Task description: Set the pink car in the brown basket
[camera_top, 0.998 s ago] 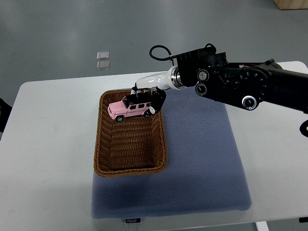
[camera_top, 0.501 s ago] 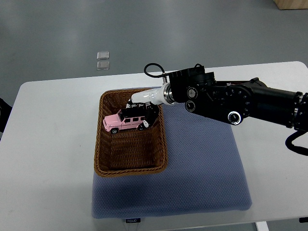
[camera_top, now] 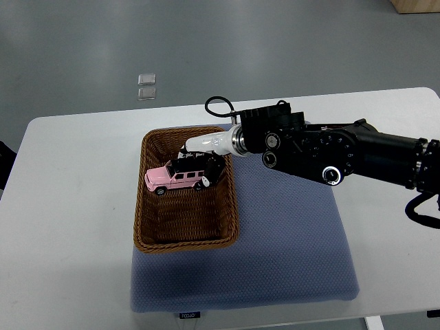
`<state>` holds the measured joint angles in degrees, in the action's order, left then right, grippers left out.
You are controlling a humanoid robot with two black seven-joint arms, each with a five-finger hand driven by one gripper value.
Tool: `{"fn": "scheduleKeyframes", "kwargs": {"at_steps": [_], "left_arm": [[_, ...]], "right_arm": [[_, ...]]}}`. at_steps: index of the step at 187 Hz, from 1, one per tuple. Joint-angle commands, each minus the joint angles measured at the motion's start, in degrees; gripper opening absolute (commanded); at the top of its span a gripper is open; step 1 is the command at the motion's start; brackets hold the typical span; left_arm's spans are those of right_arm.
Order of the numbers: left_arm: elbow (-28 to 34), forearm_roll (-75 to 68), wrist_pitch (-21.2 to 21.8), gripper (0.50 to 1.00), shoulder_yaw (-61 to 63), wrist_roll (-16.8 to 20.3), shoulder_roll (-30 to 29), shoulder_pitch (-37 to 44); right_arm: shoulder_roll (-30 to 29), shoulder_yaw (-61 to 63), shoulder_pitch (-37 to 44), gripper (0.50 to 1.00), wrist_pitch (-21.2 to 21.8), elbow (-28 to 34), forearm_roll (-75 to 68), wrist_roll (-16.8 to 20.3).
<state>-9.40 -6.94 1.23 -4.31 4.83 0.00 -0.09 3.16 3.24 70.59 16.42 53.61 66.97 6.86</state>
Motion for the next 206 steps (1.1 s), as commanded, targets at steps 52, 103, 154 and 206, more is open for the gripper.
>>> {"fn": "scheduleKeyframes", "kwargs": {"at_steps": [52,103,154,206], "left_arm": [[0.0,0.0,0.0,1.0,0.0,0.0,0.0,0.0],[0.0,0.0,0.0,1.0,0.0,0.0,0.0,0.0],[0.0,0.0,0.0,1.0,0.0,0.0,0.0,0.0],[0.0,0.0,0.0,1.0,0.0,0.0,0.0,0.0]], "right_arm": [[0.4,0.6,0.3,0.86,-0.2,0.0,-0.1,-0.1],[2.5,3.6,0.7,0.897,-0.2,0.0,-1.0,-0.2],[7.6,14.2,-1.0,0.897,-0.2,-0.3,-5.6,-2.1],[9.9,37.5,-15.0,0.897,-1.5,-5.9,-19.9,-5.3]]}}
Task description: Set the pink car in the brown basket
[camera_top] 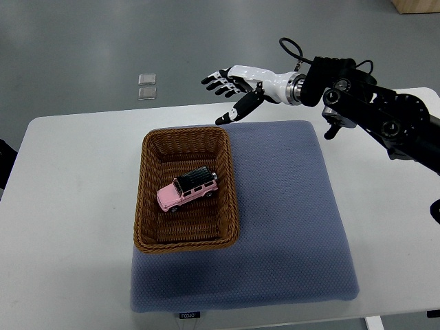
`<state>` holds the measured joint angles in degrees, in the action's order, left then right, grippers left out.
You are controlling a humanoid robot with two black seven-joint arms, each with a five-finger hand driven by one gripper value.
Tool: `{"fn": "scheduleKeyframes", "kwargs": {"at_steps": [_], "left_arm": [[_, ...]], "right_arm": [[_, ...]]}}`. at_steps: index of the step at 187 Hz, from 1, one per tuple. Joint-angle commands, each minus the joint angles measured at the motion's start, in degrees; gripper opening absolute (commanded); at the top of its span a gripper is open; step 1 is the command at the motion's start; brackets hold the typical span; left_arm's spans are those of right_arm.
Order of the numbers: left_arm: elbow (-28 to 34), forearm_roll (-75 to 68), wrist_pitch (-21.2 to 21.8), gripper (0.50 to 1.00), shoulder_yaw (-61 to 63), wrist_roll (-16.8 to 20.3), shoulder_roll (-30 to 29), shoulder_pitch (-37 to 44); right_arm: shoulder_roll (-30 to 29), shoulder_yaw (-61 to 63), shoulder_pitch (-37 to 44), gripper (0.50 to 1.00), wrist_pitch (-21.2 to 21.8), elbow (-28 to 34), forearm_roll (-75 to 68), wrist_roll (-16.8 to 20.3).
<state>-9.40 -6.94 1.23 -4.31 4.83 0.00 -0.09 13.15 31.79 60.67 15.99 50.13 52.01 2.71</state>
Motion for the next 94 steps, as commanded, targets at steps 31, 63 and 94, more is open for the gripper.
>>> {"fn": "scheduleKeyframes", "kwargs": {"at_steps": [31,63,94], "left_arm": [[0.0,0.0,0.0,1.0,0.0,0.0,0.0,0.0],[0.0,0.0,0.0,1.0,0.0,0.0,0.0,0.0],[0.0,0.0,0.0,1.0,0.0,0.0,0.0,0.0]], "right_arm": [[-0.7,22.6,-11.4,0.899,-3.5,-6.0,-13.2,-2.3],[-0.8,30.0,-15.0,0.899,-7.2,-9.0,-24.0,-3.9],[-1.4,30.4,-16.7,0.899,-9.0,-13.8,-36.4,-8.1]]}}
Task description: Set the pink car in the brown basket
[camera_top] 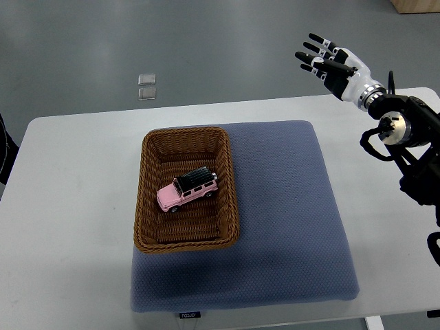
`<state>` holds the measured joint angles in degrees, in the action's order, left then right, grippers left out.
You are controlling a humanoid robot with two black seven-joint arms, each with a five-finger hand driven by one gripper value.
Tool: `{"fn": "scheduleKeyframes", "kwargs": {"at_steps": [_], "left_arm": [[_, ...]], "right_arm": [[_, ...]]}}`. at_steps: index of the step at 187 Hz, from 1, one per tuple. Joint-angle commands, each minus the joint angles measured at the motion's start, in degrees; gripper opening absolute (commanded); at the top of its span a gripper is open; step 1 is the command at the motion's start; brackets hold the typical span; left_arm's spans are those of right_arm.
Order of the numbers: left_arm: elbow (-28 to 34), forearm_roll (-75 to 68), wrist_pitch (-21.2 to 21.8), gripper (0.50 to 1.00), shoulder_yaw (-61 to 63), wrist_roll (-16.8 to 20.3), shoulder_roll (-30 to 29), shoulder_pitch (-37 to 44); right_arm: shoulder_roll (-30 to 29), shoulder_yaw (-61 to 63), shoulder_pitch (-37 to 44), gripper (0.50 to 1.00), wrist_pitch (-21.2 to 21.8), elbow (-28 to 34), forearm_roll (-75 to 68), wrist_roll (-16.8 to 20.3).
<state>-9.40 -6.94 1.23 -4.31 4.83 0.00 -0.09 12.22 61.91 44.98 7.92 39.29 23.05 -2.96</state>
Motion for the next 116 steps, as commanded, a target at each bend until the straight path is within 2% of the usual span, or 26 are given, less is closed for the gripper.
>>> {"fn": "scheduleKeyframes", "kwargs": {"at_steps": [1,27,58,116], "left_arm": [[0.0,0.0,0.0,1.0,0.0,0.0,0.0,0.0],[0.0,0.0,0.0,1.0,0.0,0.0,0.0,0.0],[0.0,0.0,0.0,1.0,0.0,0.0,0.0,0.0],[0.0,0.0,-0.2,1.0,0.0,-0.1,0.0,0.1]], "right_arm": [[-0.6,0.2,-1.1,0.899,-0.9,-3.3,-8.2,-2.6],[-2.2,0.2,-2.4,0.899,-1.0,-5.7,-15.3,-4.2],[-2.4,0.3,-3.1,0.901,-1.1,-6.5,-16.8,-6.6],[-2.6,0.2,-3.7,0.899,-1.2,-6.6,-17.2,-7.5]]}}
